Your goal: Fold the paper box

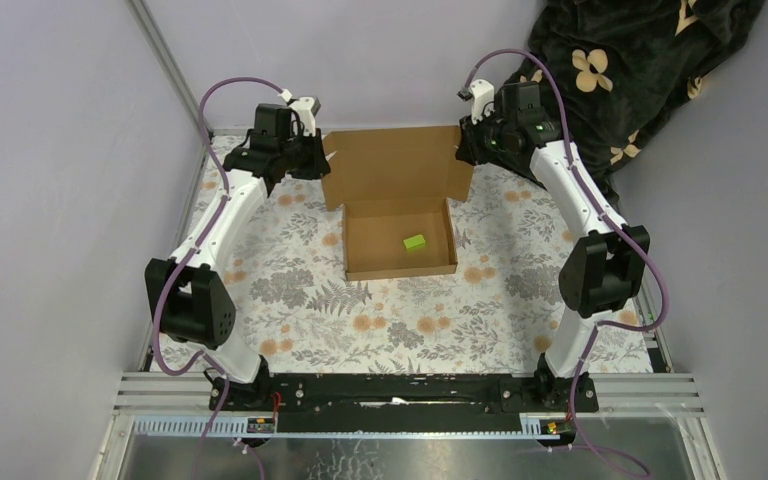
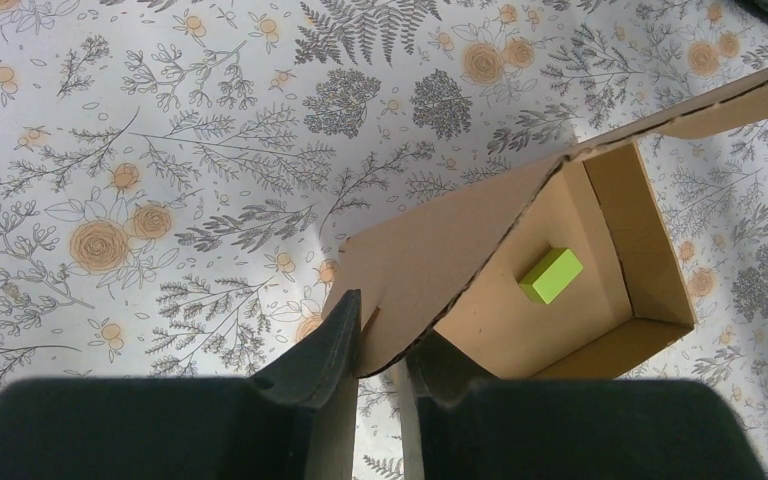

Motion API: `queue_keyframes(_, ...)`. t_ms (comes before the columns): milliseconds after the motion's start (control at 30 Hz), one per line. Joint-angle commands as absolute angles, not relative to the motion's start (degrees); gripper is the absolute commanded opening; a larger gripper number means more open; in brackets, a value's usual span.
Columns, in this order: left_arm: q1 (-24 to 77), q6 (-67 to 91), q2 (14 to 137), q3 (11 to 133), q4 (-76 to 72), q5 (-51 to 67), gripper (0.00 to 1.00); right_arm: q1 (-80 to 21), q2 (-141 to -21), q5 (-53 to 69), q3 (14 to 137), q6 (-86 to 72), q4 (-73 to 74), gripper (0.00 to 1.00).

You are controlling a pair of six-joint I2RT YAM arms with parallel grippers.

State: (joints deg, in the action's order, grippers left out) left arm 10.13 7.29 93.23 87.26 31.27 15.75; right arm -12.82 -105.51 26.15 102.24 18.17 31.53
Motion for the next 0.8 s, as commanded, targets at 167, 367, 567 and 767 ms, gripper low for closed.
queue_keyframes(167, 10.1, 9.0, 91.8, 86.3, 26.6, 16.9, 0.23, -13.5, -102.5, 26.0, 102.2, 16.7, 31.9, 0.17)
queue_keyframes(367, 13.3, 9.3, 91.6, 86.1, 25.4, 10.9, 0.25, -14.8, -101.6, 24.5, 102.2, 14.4, 31.7, 0.12)
queue_keyframes(567, 17.2, 10.3, 91.8, 86.2, 25.4, 4.5, 0.26, -16.8, -102.2, 20.9, 103.2, 10.8, 33.5, 0.02)
queue_keyframes(767, 20.2, 12.0, 91.7, 86.4, 25.7, 1.0, 0.27, -19.7, -100.6, 16.6, 100.5, 7.3, 32.4, 0.00)
